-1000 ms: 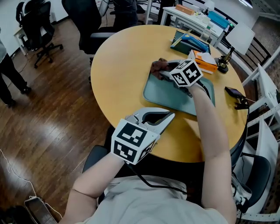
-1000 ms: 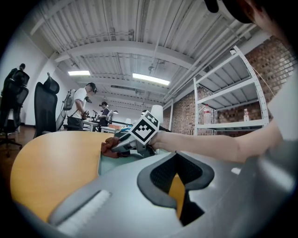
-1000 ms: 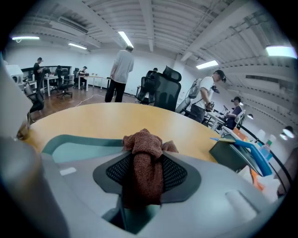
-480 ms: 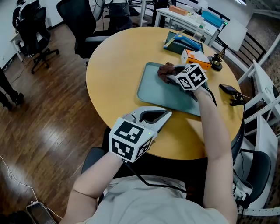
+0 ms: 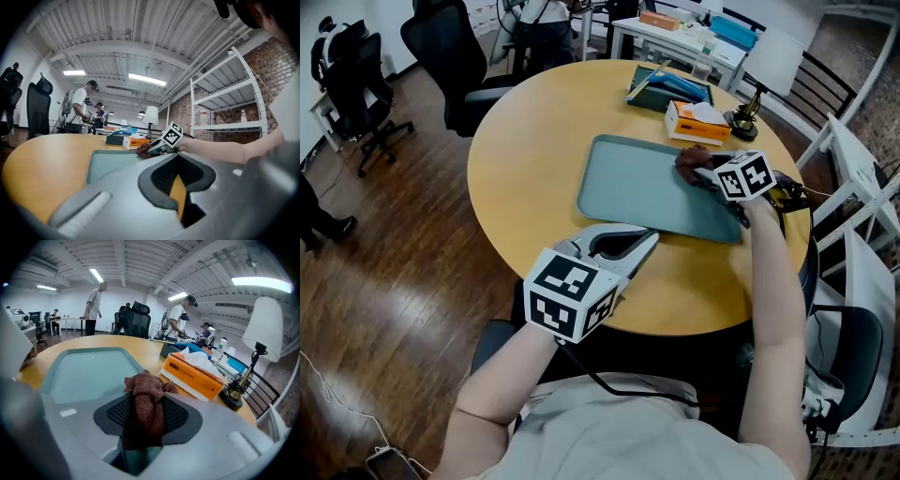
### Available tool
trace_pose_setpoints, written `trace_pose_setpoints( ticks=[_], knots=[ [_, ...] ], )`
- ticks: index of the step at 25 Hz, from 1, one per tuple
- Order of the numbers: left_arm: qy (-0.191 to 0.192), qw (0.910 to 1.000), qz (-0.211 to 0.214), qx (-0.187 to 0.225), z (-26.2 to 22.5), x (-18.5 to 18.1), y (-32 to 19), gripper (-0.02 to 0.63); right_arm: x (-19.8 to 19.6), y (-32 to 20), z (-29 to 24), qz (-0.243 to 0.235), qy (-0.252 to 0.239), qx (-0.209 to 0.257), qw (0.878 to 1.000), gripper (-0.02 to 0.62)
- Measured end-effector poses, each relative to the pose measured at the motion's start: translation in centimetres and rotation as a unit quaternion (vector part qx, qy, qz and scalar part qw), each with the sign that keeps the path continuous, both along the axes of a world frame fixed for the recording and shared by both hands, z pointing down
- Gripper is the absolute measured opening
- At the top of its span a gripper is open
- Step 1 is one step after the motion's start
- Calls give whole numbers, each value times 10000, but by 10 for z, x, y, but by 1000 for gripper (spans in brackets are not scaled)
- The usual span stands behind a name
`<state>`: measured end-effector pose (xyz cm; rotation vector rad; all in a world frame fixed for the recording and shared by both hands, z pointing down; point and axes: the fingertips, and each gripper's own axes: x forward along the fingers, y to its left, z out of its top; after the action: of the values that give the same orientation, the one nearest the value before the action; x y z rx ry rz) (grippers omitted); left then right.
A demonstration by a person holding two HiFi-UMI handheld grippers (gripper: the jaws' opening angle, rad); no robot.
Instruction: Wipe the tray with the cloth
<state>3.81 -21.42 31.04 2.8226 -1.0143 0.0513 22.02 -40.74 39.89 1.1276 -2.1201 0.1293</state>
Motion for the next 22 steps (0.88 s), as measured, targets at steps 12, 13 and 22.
trace_pose_setpoints(
  ticks=[12,13,22],
  knots=[
    [-67,10000,24,22,-3,6,0,2,43,10,-1,364,990,-216,9942,167],
    [-65,10000,21,15,-2,6,0,2,47,10,-1,404,1027,-229,9936,167],
    [-37,10000,19,-47,2,4,-2,2,53,39,1,264,903,-274,9952,167]
  ],
)
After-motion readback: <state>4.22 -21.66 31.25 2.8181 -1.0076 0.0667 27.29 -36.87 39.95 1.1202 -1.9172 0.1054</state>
